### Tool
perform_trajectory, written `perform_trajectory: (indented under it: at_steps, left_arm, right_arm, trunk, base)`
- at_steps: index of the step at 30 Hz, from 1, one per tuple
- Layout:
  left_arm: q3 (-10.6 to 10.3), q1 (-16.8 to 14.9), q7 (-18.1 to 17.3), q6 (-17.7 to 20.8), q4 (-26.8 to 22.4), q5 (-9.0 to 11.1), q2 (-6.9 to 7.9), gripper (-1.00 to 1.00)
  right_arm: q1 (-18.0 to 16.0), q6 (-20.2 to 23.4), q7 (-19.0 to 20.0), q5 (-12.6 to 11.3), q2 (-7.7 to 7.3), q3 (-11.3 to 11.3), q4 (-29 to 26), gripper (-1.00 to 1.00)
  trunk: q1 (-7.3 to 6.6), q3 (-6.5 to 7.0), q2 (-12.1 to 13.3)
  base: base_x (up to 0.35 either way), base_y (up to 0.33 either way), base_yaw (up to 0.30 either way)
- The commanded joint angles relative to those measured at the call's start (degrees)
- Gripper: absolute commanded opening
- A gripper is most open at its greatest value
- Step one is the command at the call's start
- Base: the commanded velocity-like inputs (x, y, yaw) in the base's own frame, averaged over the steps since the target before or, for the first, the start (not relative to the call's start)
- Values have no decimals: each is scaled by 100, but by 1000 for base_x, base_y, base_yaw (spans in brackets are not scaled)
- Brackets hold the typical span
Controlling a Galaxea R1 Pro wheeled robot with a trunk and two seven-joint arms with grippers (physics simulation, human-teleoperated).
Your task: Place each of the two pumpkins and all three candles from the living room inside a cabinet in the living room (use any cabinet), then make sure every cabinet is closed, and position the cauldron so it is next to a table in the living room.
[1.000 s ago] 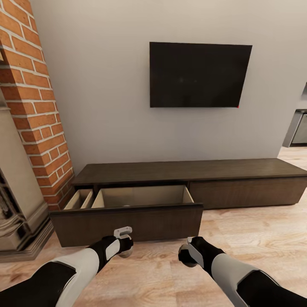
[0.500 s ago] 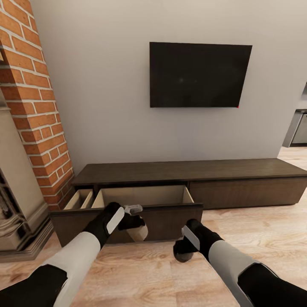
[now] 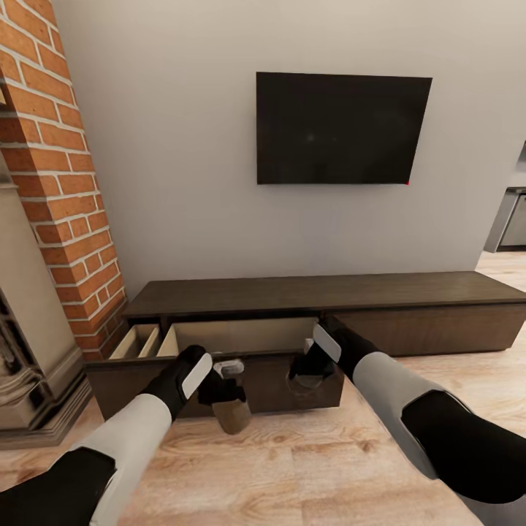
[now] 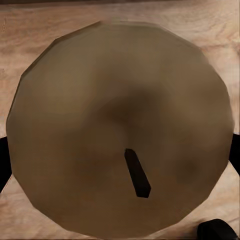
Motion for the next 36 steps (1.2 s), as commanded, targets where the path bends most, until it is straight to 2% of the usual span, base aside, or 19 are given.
perform_trajectory:
  at_steps: [1, 5, 11, 13, 14, 18, 23, 36]
  left_arm:
    - [-21, -83, 56, 16, 122, 109, 5, -100]
    - [-21, -523, 56, 21, 385, 110, 7, -100]
    - [-21, -774, 37, 22, 490, 116, 8, -100]
    - [-21, -910, 32, 22, 500, 123, 8, -100]
    - [-21, -1185, 31, 22, 516, 131, 6, -100]
    - [-21, -1556, 28, 26, 560, 135, -7, -100]
    - [-35, -1659, 29, 35, 577, 131, -29, -100]
    - [-65, -1669, 36, 20, 583, 127, -139, -100]
  right_arm:
    - [-124, 21, -58, -130, -3, 57, 21, -100]
    - [-544, 21, -66, -290, 4, 57, 212, -100]
    - [-990, 21, -68, -327, 15, 57, 596, -100]
    - [-1090, 21, -68, -330, 15, 57, 658, -100]
    - [-1136, 21, -69, -332, 12, 57, 683, -100]
    - [-1190, 21, -69, -333, 14, 57, 702, -100]
    - [-1205, 21, -69, -333, 11, 67, 704, -100]
    - [-1207, 21, -42, -333, 42, 121, 701, -100]
  trunk:
    - [-1, -7, -2]
    - [-1, -7, -2]
    - [-1, -7, -2]
    - [-1, -7, -2]
    - [-1, -7, -2]
    - [-1, -7, -2]
    - [-1, -7, -2]
    - [-1, -7, -2]
  base:
    - [0, 0, 0]
    - [0, 0, 0]
    - [0, 0, 0]
    - [0, 0, 0]
    - [0, 0, 0]
    - [0, 0, 0]
    - [0, 0, 0]
    - [19, 0, 0]
